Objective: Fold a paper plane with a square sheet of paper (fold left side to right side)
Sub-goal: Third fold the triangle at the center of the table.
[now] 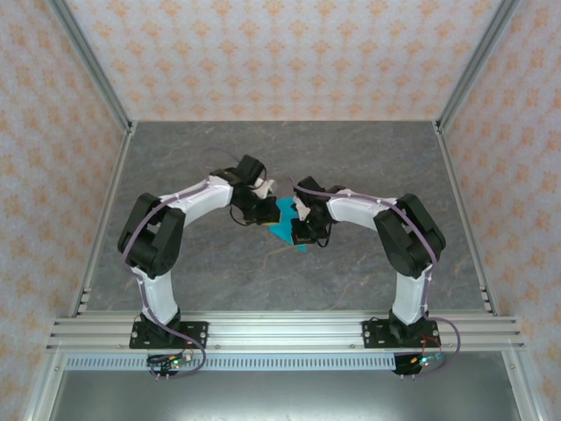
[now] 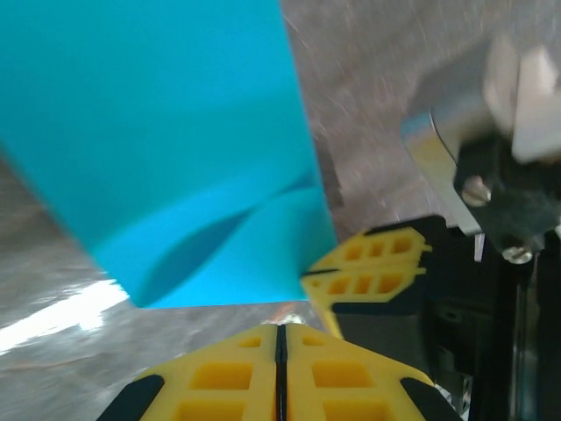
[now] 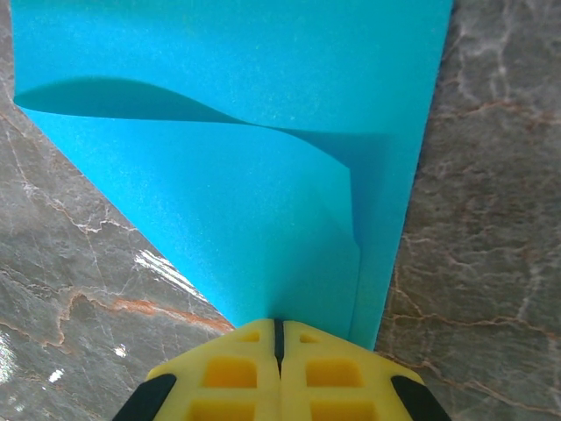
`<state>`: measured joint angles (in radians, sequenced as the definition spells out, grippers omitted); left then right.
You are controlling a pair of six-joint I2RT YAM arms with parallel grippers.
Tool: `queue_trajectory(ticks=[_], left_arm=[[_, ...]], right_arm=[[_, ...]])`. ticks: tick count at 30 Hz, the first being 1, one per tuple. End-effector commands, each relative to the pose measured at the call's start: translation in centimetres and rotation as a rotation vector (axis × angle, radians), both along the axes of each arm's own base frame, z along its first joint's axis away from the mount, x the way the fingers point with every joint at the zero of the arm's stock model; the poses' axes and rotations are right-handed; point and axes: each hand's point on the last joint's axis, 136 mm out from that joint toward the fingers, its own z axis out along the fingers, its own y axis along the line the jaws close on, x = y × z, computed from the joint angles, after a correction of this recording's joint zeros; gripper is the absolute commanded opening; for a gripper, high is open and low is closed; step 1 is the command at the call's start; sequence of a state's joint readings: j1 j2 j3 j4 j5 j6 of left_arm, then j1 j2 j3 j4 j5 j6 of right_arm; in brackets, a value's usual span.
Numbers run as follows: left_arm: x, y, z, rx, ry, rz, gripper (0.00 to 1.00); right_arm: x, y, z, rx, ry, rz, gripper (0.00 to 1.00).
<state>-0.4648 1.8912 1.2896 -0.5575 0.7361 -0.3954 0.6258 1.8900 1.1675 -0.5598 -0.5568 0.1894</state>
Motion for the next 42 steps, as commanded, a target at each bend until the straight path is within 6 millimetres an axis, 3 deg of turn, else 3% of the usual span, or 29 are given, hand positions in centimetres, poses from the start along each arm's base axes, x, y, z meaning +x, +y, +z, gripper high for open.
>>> queue_trajectory(ticks=[1, 14, 20, 23, 26, 34, 42], left_arm=[[0.3, -0.7, -1.9, 0.008, 0.051, 0.004, 0.09], [0.6, 0.6, -6.1, 0.120, 0.090, 0.023, 0.08], [-0.5, 1.7, -7.1, 0.172, 0.125, 0.034, 0.08], [-0.8, 1.7, -7.7, 0.167, 0.141, 0.050, 0.08], [-1.1, 1.7, -8.1, 0.173, 0.149, 0.052, 0.08], [-1.2, 1.8, -8.3, 0.186, 0.154, 0.051, 0.08], [-1.2, 2.0, -8.5, 0.199, 0.152, 0.051, 0.07]], right_arm=[[-1.9, -3.0, -3.4, -0.163, 0.088, -0.018, 0.07], [-1.7, -2.3, -2.5, -0.123, 0.081, -0.034, 0.05], [-0.4, -0.6, 2.0, -0.013, 0.017, -0.099, 0.03], [0.0, 0.9, 3.3, 0.081, 0.034, -0.159, 0.00], [0.1, 2.3, 3.1, 0.153, 0.076, -0.221, 0.00], [0.1, 3.5, 1.5, 0.145, 0.123, -0.227, 0.00], [-0.2, 2.2, -0.1, 0.052, 0.147, -0.230, 0.00]])
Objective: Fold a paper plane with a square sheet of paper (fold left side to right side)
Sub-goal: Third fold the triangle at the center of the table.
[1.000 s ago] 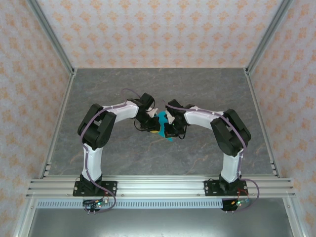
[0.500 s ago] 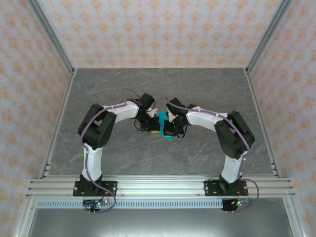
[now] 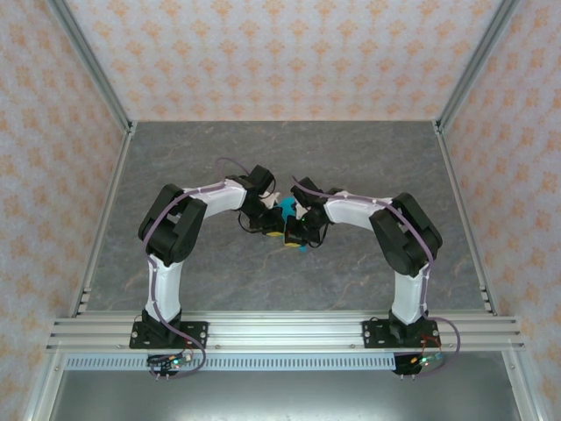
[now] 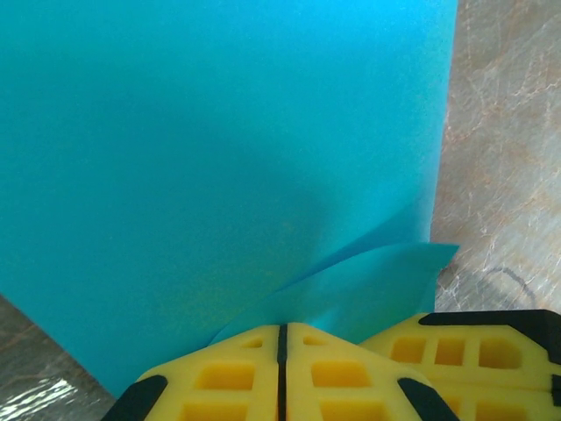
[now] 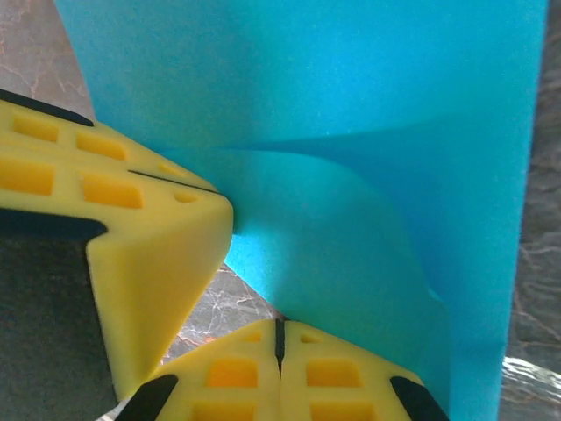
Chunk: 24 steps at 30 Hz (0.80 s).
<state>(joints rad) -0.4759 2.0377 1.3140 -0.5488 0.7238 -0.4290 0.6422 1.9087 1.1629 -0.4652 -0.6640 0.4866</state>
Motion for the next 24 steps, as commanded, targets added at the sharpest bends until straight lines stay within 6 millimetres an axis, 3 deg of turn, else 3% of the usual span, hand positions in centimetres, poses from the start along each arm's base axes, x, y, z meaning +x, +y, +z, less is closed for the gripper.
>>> queue_trajectory(ticks=[1, 7, 15, 24], left_arm=[[-1.0, 2.3, -3.4, 0.141, 0.039, 0.025, 0.07], [-0.9, 2.5, -3.7, 0.157, 0.037, 0.019, 0.07], [-0.6, 2.3, -3.4, 0.151, 0.033, 0.019, 0.07], [-0.4, 2.3, -3.2, 0.152, 0.028, 0.021, 0.07]], right_arm=[[-0.3, -0.9, -0.8, -0.070, 0.018, -0.004, 0.00], [-0.9, -2.5, -0.7, -0.081, 0.021, -0.038, 0.00], [0.7, -1.3, 2.0, -0.016, -0.055, -0.033, 0.00], [0.7, -1.6, 0.2, -0.070, -0.029, -0.028, 0.00]])
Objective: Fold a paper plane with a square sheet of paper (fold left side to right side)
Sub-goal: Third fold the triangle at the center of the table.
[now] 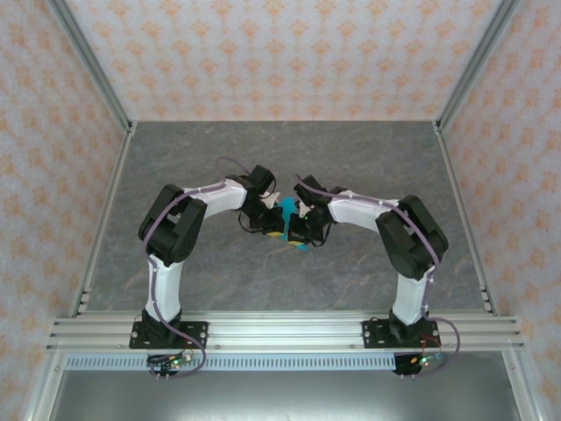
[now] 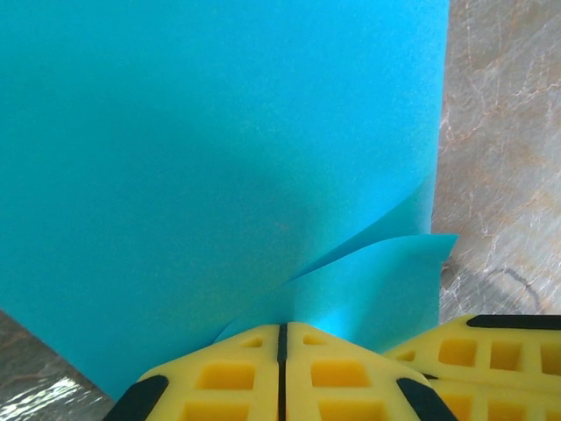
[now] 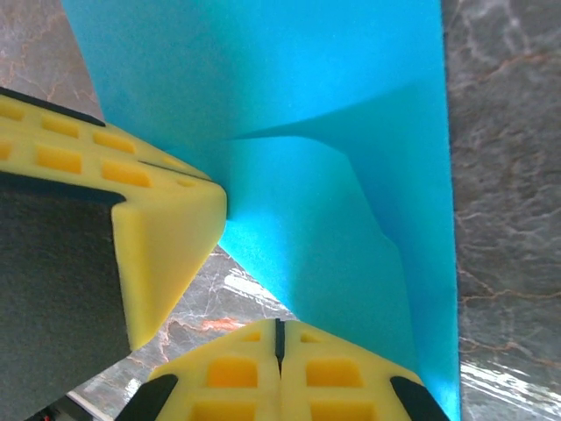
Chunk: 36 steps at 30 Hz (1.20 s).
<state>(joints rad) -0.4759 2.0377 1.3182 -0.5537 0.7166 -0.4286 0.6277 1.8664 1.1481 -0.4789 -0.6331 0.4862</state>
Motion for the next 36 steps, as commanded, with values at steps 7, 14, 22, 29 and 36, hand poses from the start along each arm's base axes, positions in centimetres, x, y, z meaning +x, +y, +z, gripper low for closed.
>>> queue_trajectory(ticks=[7, 14, 22, 29, 36], left_arm=[[-0.5, 2.3, -3.3, 0.151, 0.034, 0.019, 0.06], [-0.6, 2.4, -3.5, 0.163, 0.039, 0.020, 0.06], [-0.5, 2.9, -3.9, 0.183, 0.043, 0.024, 0.06], [-0.5, 3.1, -4.0, 0.186, 0.046, 0.027, 0.05], [-0.5, 3.1, -4.0, 0.187, 0.045, 0.023, 0.05]], right_arm=[[-0.2, -1.6, -2.1, -0.112, 0.027, -0.017, 0.00], [-1.4, -3.7, -3.1, -0.203, 0.068, 0.002, 0.00], [-3.1, -5.4, -2.9, -0.258, 0.100, 0.013, 0.00], [-4.1, -7.1, -3.0, -0.290, 0.111, -0.008, 0.00], [-4.9, -8.3, -3.2, -0.317, 0.121, -0.016, 0.00]])
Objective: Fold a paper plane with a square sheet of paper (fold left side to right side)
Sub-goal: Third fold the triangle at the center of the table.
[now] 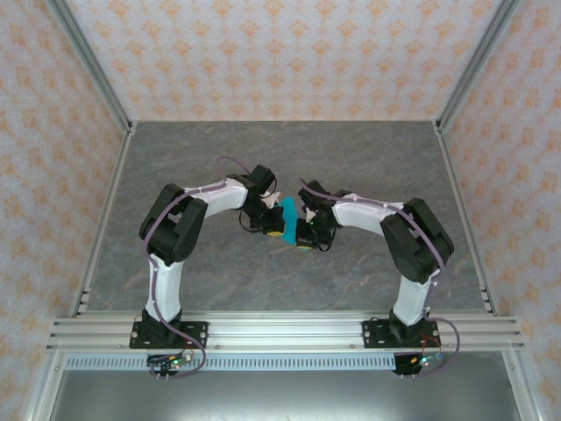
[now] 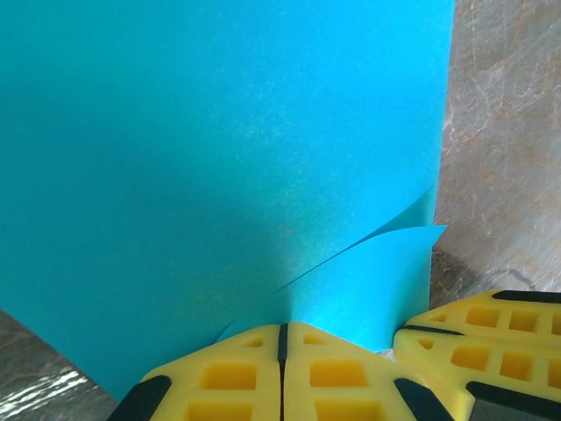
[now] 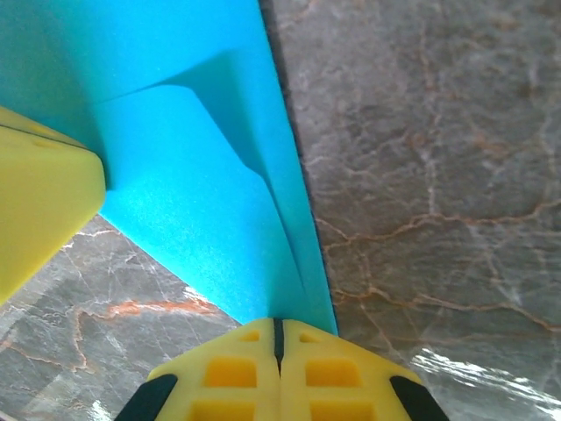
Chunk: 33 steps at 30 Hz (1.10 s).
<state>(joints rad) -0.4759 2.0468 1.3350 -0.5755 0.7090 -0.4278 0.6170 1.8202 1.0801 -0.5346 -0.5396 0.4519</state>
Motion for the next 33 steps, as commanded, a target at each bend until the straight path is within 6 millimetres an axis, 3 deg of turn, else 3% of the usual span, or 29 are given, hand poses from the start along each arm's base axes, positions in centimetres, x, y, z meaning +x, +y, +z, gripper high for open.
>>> queue_trajectory(ticks=[1, 13, 22, 29, 33], left_arm=[[-0.5, 3.0, -3.9, 0.173, 0.035, 0.022, 0.05], [-0.3, 2.8, -3.5, 0.158, 0.024, 0.021, 0.05], [0.0, 2.2, -2.8, 0.128, 0.013, 0.024, 0.06], [0.1, 1.9, -2.5, 0.110, 0.010, 0.027, 0.06], [0.1, 1.7, -2.2, 0.096, 0.007, 0.026, 0.06]], right_arm=[[-3.7, -5.2, -2.0, -0.202, 0.129, -0.022, 0.00], [-4.9, -6.2, -1.7, -0.212, 0.152, -0.012, 0.00], [-0.4, -2.7, 4.5, -0.064, -0.018, -0.019, 0.00], [1.4, 0.6, 3.9, 0.067, -0.021, -0.029, 0.00], [1.4, 1.1, 2.3, 0.064, 0.021, -0.018, 0.00]])
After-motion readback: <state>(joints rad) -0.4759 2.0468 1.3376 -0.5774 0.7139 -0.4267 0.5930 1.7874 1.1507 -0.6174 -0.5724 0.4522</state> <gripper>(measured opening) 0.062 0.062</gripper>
